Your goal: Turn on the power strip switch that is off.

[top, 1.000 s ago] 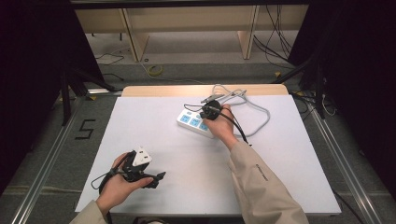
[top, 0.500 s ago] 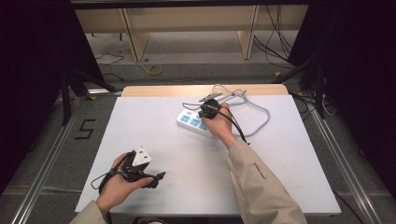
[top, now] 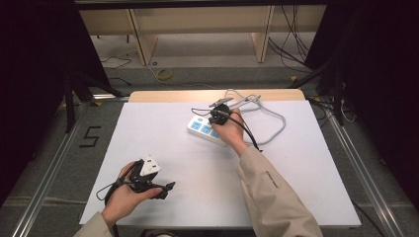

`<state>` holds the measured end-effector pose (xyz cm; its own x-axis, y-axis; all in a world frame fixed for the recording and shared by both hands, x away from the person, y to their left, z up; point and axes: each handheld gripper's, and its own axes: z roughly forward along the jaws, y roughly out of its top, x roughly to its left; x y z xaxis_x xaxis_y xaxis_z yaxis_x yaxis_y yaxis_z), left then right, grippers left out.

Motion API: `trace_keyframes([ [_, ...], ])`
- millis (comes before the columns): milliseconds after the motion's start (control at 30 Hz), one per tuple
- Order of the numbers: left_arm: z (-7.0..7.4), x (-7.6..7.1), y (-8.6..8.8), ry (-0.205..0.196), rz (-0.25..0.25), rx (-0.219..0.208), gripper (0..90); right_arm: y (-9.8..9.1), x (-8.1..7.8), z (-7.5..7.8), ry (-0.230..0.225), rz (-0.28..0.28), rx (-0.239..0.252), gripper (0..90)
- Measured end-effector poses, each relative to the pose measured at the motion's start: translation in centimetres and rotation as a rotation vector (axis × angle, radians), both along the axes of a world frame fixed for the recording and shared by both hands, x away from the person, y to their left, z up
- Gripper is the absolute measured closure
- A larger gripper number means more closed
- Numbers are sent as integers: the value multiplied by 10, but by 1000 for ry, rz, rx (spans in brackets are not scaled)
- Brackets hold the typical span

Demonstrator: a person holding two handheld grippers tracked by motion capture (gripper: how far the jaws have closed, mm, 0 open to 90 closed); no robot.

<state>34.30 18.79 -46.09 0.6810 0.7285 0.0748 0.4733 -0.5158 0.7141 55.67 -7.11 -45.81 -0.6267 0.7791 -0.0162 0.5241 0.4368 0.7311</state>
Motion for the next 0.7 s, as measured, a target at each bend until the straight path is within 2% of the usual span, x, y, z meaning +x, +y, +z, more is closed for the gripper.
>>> trace_keyframes([
  [700,0,-1,0,-2,2,-3,145,5,5,-2,9,1,-15,900],
])
